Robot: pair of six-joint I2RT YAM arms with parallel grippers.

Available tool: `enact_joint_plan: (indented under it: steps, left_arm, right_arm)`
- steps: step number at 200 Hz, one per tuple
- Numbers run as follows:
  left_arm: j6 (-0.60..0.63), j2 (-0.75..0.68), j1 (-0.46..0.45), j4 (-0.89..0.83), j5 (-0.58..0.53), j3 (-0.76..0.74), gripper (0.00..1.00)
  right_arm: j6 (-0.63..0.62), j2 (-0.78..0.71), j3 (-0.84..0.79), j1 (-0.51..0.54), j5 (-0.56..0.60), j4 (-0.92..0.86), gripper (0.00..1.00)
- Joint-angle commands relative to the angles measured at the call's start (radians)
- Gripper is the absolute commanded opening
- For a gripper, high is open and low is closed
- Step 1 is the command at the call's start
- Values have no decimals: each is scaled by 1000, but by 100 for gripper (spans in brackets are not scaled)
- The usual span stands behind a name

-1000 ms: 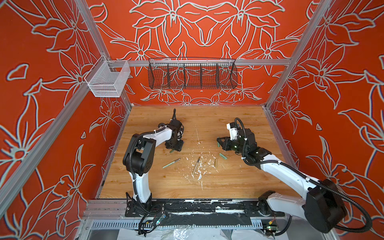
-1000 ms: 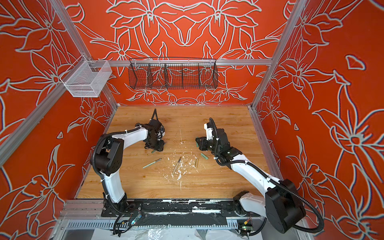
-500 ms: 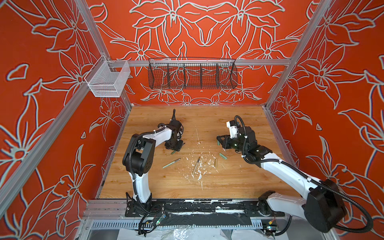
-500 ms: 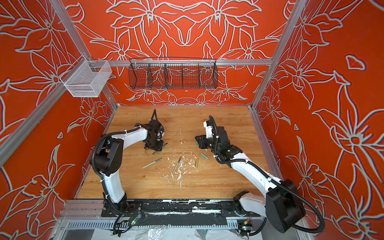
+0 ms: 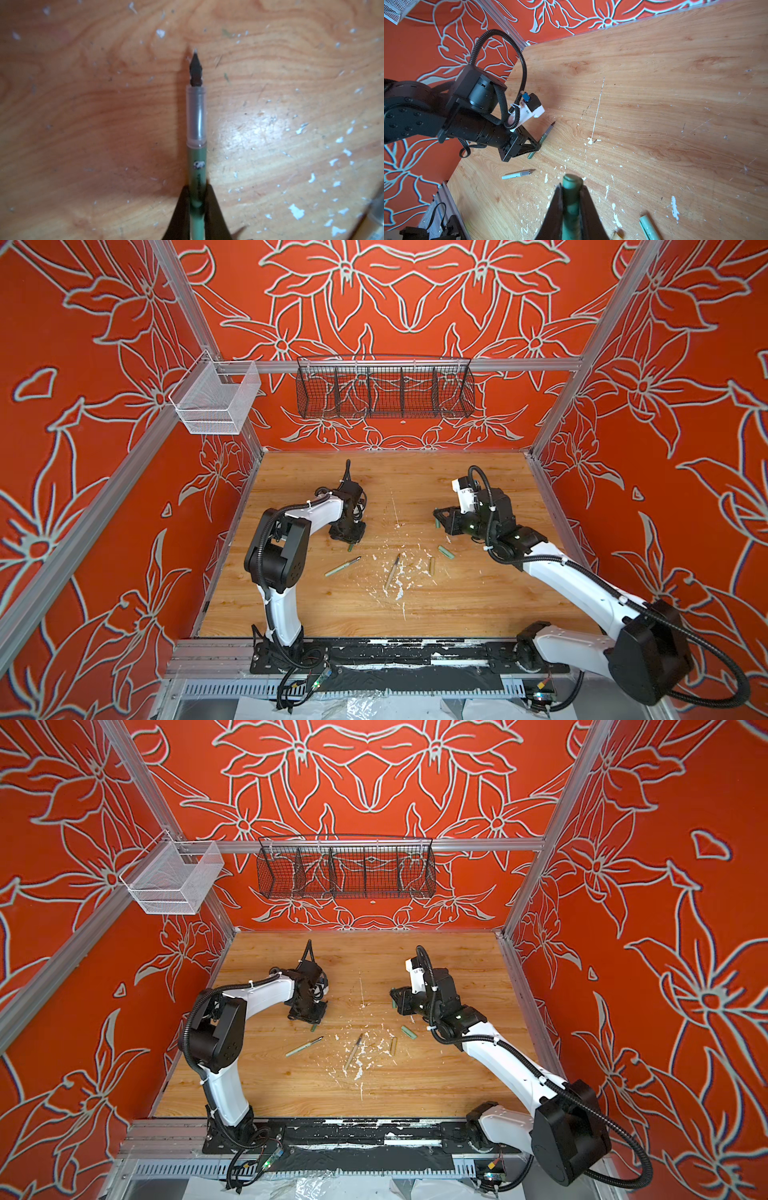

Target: Insert the pens into the pen caps

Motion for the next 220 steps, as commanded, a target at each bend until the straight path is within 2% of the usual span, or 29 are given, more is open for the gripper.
enact_joint_plan:
  steps: [1,11,59,97,152,179,196,220]
  left_arm:
    - [7,42,-4,-55,31,-15,4]
    - [8,46,-5,-58,33,-10,0]
    - [7,25,-9,-58,64,11,0]
    - [3,-77,-28,-47,118,51,0]
    - [-47,-373,-191,142,256,-30,0]
    - [-83,-482,-281,245,284,-95,0]
    - [-116,-538,-303,337,340,-151,0]
    - [-127,-593,-330,377,340,-185,0]
  right_arm:
    - [-15,-9,29,-3,6,-23,0]
    - [-15,-8,32,-3,3,-22,0]
    - [-2,-25,39,-4,24,3,0]
    - [25,-50,53,-4,31,49,0]
    - [72,-101,72,-3,16,106,0]
    - [112,-137,62,-3,-8,164,0]
    - [150,-170,43,-3,-19,219,0]
    - [193,-239,18,-3,-1,269,0]
